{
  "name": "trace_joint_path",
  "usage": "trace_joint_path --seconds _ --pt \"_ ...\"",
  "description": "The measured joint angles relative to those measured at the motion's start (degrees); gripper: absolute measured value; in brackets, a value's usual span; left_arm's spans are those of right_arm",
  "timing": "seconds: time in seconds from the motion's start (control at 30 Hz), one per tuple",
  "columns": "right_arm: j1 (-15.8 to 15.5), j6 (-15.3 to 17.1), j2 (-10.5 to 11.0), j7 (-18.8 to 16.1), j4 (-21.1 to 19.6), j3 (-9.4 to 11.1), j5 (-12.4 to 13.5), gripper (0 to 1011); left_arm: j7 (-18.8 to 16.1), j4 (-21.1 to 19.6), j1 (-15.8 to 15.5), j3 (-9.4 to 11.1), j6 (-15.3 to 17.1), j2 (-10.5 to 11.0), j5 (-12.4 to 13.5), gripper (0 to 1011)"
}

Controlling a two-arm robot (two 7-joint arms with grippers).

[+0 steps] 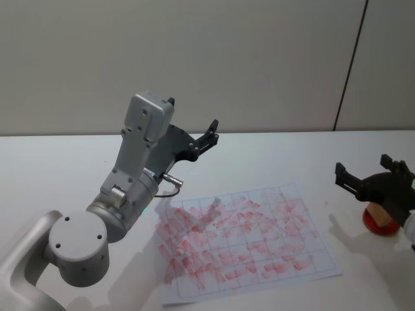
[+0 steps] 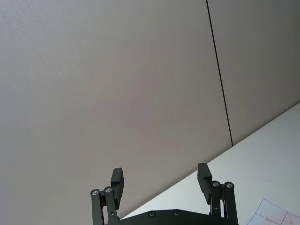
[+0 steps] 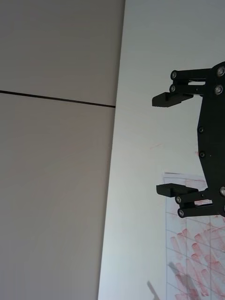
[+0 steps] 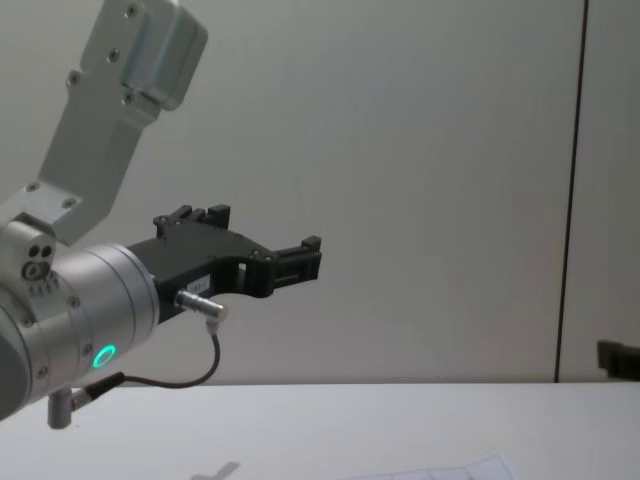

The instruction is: Use the one hand to pick up the stamp and affix it onto the A4 paper.

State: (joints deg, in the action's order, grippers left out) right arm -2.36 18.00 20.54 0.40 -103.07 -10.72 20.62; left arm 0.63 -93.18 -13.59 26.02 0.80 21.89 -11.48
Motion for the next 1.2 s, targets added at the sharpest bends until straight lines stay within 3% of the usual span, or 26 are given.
trace_joint_path --seconds 0.67,1.2 --pt "-0.7 2.1 5.0 -8.5 4.4 4.3 7.0 1001 0.0 0.0 0.0 0.0 0.0 0.0 0.0 1001" --pt "1.0 2.1 5.3 -12.5 10.4 4.4 7.9 1001 0.0 0.0 0.0 0.0 0.0 0.0 0.0 1001"
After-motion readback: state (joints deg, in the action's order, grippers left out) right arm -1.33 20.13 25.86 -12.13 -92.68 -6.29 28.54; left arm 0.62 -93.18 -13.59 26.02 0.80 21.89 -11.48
